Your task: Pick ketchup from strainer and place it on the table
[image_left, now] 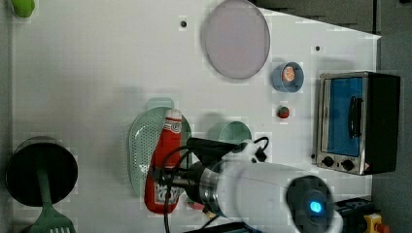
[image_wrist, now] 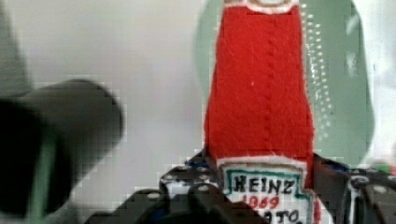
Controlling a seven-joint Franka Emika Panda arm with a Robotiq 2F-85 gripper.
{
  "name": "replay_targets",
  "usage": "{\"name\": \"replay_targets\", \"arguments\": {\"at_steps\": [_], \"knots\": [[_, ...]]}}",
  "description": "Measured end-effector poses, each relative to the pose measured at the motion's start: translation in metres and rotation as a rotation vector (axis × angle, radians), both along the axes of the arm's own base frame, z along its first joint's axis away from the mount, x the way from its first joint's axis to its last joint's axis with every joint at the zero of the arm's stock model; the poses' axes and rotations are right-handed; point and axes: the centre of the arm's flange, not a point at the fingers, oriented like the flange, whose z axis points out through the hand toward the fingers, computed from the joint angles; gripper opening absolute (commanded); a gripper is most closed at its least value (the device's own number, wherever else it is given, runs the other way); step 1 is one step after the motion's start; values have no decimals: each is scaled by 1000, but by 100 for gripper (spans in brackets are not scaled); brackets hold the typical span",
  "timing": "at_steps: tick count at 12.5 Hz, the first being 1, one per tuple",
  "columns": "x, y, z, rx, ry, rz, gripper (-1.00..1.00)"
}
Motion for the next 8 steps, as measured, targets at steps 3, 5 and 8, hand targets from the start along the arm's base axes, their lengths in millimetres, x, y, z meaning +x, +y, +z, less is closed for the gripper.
{"name": "replay_targets", "arguments": {"at_steps": [3,5,8], "knots": [[8,-5,57,-49,37,54,21],[26,-17,82,-56,55,75,21],[75,-69,105,-43,40,18,21]]}}
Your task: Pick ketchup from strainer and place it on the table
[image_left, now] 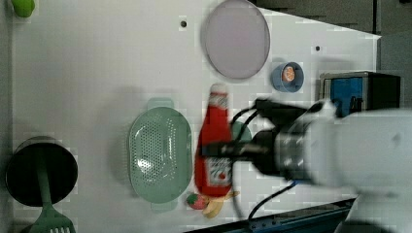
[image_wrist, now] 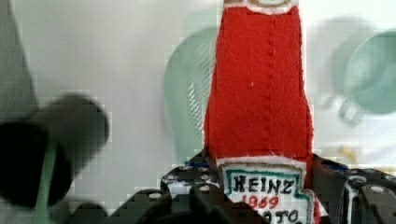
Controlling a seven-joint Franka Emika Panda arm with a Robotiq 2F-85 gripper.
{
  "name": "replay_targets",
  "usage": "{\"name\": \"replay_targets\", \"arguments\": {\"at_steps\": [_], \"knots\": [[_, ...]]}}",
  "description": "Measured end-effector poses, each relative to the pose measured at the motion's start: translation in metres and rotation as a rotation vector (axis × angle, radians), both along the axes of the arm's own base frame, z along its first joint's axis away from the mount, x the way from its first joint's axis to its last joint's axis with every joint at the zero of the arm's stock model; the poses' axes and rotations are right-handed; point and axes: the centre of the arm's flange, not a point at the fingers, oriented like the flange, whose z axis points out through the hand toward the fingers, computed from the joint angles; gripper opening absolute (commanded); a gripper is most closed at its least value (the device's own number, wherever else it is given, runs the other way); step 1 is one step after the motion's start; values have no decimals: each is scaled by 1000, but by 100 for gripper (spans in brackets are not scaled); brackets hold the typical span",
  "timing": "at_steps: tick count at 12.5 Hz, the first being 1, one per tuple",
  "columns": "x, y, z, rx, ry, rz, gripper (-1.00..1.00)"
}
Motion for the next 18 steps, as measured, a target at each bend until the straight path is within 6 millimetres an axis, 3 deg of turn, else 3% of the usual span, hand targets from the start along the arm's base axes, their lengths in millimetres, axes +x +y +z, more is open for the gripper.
{"name": "replay_targets", "arguments": {"at_steps": [3,7,11,14,18], "knots": [[52,-82,3,-18,-16,-142,21],[104,-213,-3,-44,-12,-353,21],[116,-331,-29,-66,36,-472,21],[106,-385,-61,-73,68,-484,21],[84,-417,-125,-77,57,-513,21]]}}
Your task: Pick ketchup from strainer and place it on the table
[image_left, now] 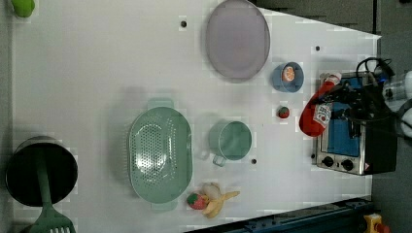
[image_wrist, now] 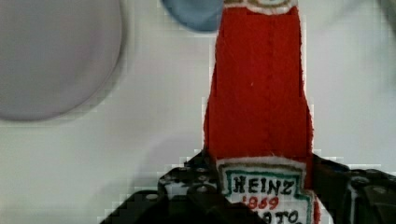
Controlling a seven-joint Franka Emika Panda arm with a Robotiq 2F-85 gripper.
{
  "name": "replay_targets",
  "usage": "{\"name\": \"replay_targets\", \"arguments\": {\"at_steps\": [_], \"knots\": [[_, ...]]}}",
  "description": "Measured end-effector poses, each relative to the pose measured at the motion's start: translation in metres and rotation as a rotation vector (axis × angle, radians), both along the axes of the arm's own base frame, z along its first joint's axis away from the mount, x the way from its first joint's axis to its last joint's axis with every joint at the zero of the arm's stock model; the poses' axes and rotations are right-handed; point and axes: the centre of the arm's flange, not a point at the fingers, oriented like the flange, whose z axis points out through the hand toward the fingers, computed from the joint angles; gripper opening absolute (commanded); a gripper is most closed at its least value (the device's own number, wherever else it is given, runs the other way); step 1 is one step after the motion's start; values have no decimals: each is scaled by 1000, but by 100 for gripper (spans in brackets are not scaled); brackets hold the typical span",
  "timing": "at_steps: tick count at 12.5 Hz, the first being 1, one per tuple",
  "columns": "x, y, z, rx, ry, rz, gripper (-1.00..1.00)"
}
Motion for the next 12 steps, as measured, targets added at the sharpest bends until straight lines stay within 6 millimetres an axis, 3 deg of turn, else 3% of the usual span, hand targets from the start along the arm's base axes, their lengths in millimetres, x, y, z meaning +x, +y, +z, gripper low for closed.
{"name": "replay_targets", "arguments": {"at_steps": [6,7,10,12], "knots": [[-32,20,-89,13,-69,46,21],[-35,24,-106,24,-52,54,27],[-46,29,-149,2,20,148,91],[-54,28,-157,5,42,148,100]]}}
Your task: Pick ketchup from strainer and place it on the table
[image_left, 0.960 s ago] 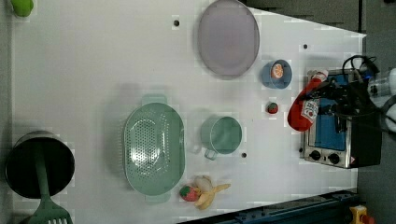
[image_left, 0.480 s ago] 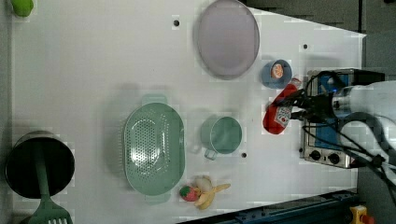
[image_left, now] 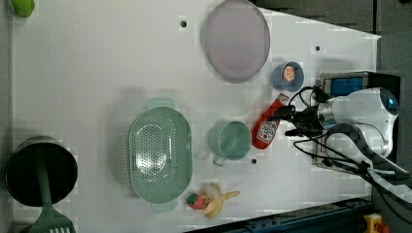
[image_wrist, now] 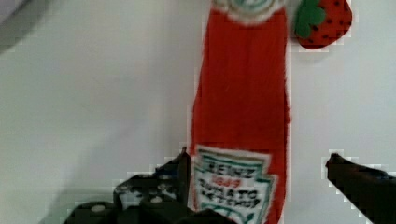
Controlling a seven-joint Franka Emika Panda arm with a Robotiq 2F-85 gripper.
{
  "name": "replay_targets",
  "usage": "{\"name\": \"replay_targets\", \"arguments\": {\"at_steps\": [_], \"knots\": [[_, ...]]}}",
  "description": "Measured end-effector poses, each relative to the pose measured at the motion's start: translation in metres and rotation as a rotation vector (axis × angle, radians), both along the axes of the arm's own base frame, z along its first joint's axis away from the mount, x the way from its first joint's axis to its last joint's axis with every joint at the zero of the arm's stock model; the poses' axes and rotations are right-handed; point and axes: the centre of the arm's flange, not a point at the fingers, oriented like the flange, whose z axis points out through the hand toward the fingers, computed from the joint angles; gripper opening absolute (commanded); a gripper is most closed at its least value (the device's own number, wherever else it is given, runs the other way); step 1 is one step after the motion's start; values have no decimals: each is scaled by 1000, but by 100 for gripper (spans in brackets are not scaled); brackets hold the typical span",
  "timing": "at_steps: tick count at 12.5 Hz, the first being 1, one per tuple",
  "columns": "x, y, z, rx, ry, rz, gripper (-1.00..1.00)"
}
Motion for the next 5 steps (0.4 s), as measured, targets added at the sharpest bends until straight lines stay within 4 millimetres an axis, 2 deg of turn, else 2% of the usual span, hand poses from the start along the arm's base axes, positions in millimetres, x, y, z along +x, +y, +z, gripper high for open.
{"name": "replay_targets", "arguments": {"at_steps": [2,3,5], "knots": [[4,-6,15,-5,-32,-21,100],[10,-10,30,-6,-66,-42,100],[28,-13,74,-26,-129,-53,100]]}}
